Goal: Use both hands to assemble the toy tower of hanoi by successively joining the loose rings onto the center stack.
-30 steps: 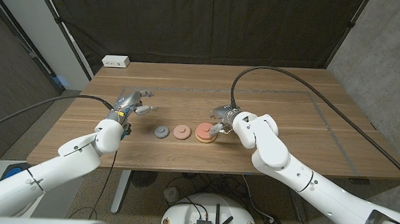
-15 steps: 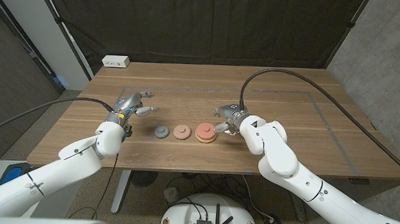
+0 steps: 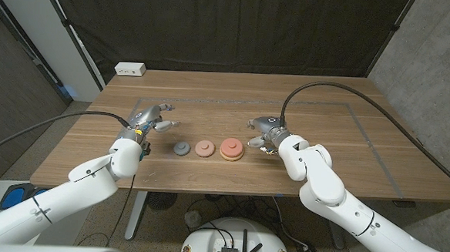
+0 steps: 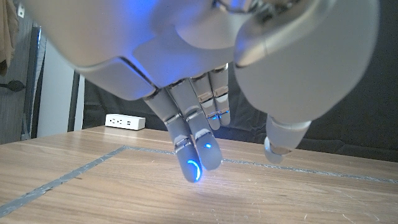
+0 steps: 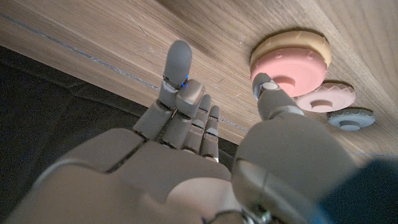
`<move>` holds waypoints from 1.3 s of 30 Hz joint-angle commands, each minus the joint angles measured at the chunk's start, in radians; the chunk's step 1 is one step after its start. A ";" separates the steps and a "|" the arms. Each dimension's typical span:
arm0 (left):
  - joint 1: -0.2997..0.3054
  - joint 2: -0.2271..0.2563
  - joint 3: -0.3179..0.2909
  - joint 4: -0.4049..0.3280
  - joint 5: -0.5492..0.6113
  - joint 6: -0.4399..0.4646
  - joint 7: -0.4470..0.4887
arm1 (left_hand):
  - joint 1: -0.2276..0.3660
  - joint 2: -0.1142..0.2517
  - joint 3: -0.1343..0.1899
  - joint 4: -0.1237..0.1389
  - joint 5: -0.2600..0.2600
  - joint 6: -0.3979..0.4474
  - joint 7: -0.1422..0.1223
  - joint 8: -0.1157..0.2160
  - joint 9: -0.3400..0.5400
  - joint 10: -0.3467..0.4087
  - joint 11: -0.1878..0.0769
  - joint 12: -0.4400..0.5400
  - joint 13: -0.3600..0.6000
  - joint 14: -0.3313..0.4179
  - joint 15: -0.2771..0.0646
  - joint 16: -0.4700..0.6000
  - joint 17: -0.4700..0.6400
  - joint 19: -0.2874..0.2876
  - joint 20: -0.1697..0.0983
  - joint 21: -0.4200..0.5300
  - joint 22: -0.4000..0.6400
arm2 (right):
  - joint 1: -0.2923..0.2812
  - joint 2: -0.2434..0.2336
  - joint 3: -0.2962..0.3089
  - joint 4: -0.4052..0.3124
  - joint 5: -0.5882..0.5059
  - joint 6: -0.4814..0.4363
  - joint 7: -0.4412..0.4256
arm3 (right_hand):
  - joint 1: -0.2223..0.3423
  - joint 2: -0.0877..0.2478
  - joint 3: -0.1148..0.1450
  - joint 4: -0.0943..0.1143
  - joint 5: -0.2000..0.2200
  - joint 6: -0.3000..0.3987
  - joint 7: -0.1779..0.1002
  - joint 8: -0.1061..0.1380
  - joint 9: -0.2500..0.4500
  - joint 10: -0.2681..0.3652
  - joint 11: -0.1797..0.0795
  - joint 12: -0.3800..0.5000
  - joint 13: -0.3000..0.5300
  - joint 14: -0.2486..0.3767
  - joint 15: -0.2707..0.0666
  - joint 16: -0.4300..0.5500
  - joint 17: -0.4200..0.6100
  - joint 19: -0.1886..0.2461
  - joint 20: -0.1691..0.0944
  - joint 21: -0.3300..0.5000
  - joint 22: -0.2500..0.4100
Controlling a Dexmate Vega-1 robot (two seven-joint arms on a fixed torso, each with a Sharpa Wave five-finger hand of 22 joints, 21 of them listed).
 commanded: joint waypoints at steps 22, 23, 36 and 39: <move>0.107 -0.017 -0.079 -0.071 0.006 0.030 0.059 | 0.011 -0.002 0.008 -0.003 0.010 0.008 0.004 0.001 0.002 0.012 0.003 0.007 0.010 -0.003 -0.075 0.009 0.000 -0.009 -0.140 0.020 -0.009 | -0.212 -0.129 0.115 -0.060 0.135 -0.103 -0.365 | 0.051 -0.013 0.019 -0.006 0.010 0.022 -0.006 0.010 0.005 0.001 0.002 -0.004 0.012 0.010 -0.076 0.002 0.002 -0.018 -0.065 0.007 -0.002; 0.112 -0.010 -0.080 -0.081 0.012 0.042 0.056 | 0.011 -0.002 0.007 -0.003 0.010 0.008 0.003 0.001 0.002 0.012 0.003 0.007 0.010 -0.004 -0.075 0.008 -0.001 -0.009 -0.140 0.020 -0.009 | -0.219 -0.135 0.122 -0.065 0.150 -0.102 -0.371 | 0.053 -0.013 0.020 -0.006 0.010 0.024 -0.008 0.011 0.005 0.001 0.001 -0.004 0.013 0.010 -0.076 0.001 0.002 -0.017 -0.065 0.009 -0.001; 0.108 0.031 -0.085 -0.085 0.030 0.026 0.007 | 0.007 -0.003 0.007 0.000 0.009 0.008 0.014 0.000 0.002 0.014 0.013 0.007 0.013 -0.007 -0.075 0.008 -0.003 -0.014 -0.139 0.025 -0.016 | -0.292 -0.161 0.162 -0.054 0.258 -0.127 -0.544 | 0.061 -0.009 0.022 0.004 0.010 0.045 -0.010 0.019 0.009 0.043 -0.001 0.010 0.021 -0.002 -0.074 -0.008 -0.002 -0.031 -0.062 0.012 -0.004; 0.092 0.052 -0.072 -0.099 0.046 0.048 -0.022 | 0.007 -0.003 0.007 0.000 0.009 0.012 0.016 0.002 0.002 0.020 0.008 0.009 0.014 -0.007 -0.075 0.008 -0.003 -0.014 -0.140 0.027 -0.016 | -0.286 -0.163 0.150 -0.052 0.266 -0.137 -0.554 | 0.060 -0.008 0.022 0.005 0.010 0.046 -0.009 0.019 0.009 0.046 -0.002 0.011 0.022 -0.003 -0.074 -0.009 -0.002 -0.032 -0.062 0.013 -0.004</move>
